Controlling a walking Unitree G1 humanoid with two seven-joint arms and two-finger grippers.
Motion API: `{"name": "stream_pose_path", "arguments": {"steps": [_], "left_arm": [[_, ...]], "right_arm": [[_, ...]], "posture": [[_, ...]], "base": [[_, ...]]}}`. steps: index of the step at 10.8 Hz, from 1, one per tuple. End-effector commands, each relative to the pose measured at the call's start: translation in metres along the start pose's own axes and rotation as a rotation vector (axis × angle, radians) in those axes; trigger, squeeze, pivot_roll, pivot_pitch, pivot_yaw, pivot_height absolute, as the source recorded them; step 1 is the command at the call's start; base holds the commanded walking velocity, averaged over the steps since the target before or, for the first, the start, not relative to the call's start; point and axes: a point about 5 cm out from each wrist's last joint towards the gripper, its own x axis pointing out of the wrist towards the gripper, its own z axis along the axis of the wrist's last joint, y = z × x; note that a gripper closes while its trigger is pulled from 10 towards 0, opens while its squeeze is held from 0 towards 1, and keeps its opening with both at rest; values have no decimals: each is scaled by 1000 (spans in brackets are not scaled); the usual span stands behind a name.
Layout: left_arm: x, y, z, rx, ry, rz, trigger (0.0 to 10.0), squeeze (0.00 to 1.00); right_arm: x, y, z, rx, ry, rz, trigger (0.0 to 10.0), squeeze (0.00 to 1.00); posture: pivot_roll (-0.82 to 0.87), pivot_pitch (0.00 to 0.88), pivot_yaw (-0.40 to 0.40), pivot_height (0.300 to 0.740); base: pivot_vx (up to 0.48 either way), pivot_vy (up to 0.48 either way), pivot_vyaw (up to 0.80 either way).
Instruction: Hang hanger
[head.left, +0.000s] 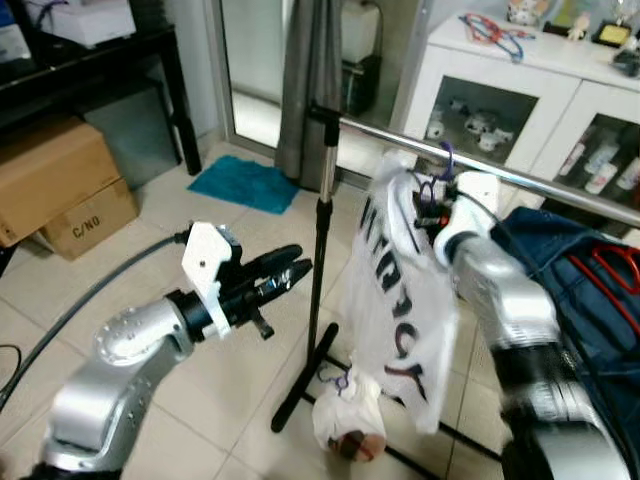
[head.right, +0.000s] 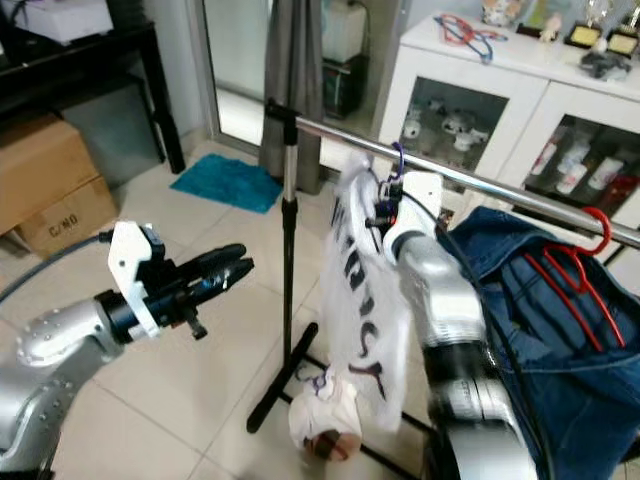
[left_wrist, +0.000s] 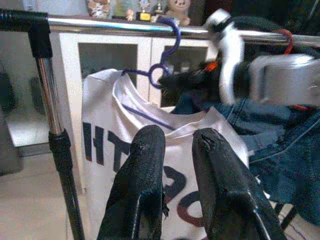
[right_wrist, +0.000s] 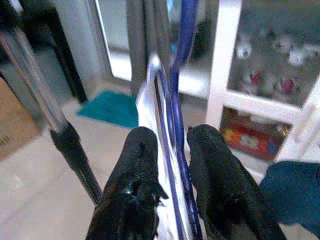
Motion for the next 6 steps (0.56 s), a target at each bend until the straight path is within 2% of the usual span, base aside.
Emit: {"name": "stream_pose_path", "arguments": {"steps": [1,2,3,4,5,6], "left_arm": [[-1,2,-8,19,40,72,10000,0],[-1,3,-11,21,43,134,10000,0],[-4,8,-17,11,40,324,10000,0],[-6,9,-20,4,42,393,10000,0],[-9,7,-24,37,43,482,10000,0],[-11,7,-25,48,44,519,10000,0]], "right_arm": [[-15,3,16,8,-79,59,10000,1000],[-27,5,19,6,-110,89,10000,1000],[-60,13,12,-6,-127,167,10000,1000],[-72,16,7,9,-129,189,10000,1000],[-89,16,-3,44,-125,170,10000,612],[-94,15,-6,66,-132,131,10000,0]], "posture": [[111,0,-28,740],[103,0,-23,740],[86,0,-18,740],[78,0,-15,740],[74,0,-18,740],[69,0,-16,740]], "base": [[0,0,0],[0,0,0],[0,0,0],[0,0,0],[0,0,0],[0,0,0]]}}
